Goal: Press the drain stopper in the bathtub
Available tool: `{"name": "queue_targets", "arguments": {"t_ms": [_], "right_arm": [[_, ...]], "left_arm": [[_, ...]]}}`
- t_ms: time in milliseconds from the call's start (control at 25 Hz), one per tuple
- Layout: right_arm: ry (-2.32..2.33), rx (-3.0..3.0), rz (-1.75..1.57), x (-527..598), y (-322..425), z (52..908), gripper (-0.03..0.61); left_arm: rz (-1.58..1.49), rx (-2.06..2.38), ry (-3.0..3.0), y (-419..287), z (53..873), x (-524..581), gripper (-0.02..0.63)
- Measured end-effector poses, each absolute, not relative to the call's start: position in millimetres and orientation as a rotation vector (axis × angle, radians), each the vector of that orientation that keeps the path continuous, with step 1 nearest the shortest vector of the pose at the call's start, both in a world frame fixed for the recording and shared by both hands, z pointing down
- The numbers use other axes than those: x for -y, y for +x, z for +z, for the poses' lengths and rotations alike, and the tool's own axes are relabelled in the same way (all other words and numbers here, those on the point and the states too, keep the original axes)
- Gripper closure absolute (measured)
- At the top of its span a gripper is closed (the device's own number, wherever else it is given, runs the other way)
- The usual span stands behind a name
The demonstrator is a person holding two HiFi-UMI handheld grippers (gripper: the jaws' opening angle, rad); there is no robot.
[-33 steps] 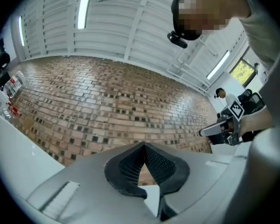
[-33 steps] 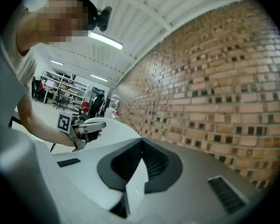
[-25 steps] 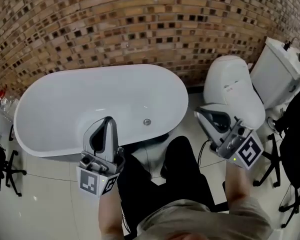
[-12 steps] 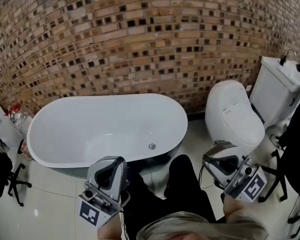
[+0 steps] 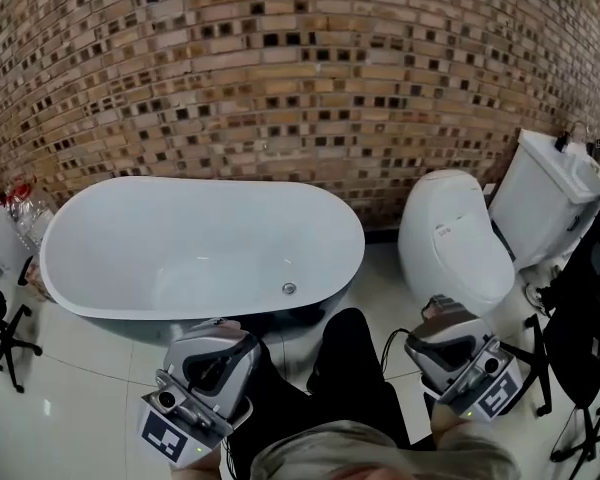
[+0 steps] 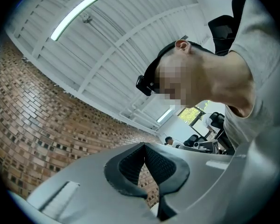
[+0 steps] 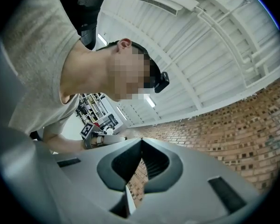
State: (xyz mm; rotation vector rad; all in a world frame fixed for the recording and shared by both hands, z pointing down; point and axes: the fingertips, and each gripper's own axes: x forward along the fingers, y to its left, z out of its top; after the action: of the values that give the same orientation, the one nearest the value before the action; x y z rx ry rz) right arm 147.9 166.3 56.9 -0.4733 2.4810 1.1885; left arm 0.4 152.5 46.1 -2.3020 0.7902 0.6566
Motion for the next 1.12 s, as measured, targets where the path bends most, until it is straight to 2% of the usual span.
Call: {"name": "queue_targets", "arguments": {"t_ms": [1120], "right_arm": [[-0.455, -2.441, 1.343, -178.3, 141.3, 62.3, 0.578]], "left_arm": [[0.563, -0.771, -2.225, 14.6, 50.6, -169.9, 0.612]]}}
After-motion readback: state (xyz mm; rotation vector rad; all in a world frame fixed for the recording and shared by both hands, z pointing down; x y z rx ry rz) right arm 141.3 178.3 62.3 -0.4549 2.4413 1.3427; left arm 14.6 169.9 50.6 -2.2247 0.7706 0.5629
